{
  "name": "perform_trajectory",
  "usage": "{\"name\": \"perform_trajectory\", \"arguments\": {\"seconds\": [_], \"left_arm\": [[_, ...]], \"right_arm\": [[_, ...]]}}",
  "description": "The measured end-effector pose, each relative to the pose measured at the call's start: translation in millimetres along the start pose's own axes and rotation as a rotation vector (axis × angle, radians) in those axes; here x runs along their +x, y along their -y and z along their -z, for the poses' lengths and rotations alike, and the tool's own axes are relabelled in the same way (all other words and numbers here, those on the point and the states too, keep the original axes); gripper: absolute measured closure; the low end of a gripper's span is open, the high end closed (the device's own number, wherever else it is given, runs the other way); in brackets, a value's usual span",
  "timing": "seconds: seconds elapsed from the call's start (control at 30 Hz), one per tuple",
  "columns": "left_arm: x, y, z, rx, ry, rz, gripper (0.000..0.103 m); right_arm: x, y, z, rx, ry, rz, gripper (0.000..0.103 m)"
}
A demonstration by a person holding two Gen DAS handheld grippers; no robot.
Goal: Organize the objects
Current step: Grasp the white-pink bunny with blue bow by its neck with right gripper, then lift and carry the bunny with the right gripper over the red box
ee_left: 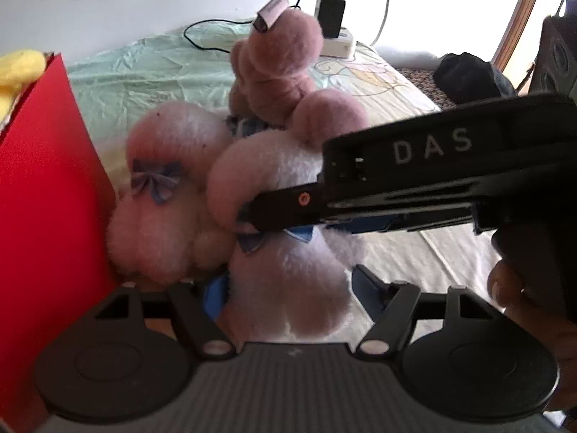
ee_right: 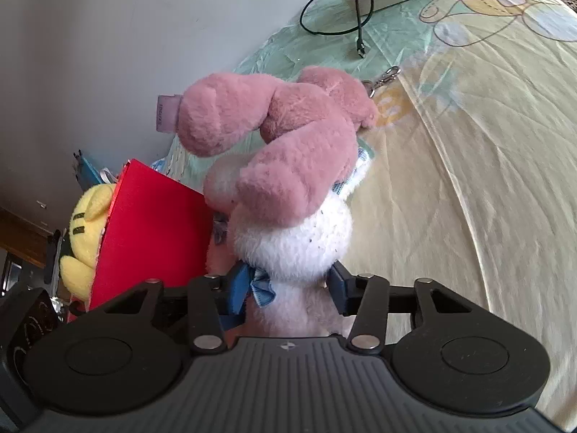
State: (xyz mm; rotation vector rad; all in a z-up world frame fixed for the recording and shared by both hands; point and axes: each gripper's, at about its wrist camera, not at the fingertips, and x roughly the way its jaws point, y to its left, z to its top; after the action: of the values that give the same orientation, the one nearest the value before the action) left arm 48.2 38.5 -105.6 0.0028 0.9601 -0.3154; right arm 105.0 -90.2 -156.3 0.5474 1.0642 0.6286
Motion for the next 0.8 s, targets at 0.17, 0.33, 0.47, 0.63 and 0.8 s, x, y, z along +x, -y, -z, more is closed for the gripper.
{"name": "perform_trajectory", "arguments": {"seconds": [0.17, 0.33, 0.47, 0.63, 0.8], "left_arm": [[-9, -2, 3, -0.027, -0.02, 0.051, 0.034], [-24, 10, 19, 0.003, -0.035, 0.069, 0.034], [-37, 19, 32, 0.027, -0.044, 0.076, 0.034], [-55, 21, 49, 0.05, -0.055, 0.079, 0.034], [-72, 29, 68, 0.055, -0.067, 0.076, 0.034]], "right_arm": [[-12, -4, 9, 0.007, 0.009, 0.01, 0.058], [-25, -7, 26, 0.022, 0.004, 0.017, 0.058], [-38, -12, 43, 0.018, 0.003, 0.025, 0.058], [-51, -20, 66, 0.0, -0.013, 0.033, 0.058], [-61, -28, 83, -0.009, -0.044, 0.026, 0.058]]}}
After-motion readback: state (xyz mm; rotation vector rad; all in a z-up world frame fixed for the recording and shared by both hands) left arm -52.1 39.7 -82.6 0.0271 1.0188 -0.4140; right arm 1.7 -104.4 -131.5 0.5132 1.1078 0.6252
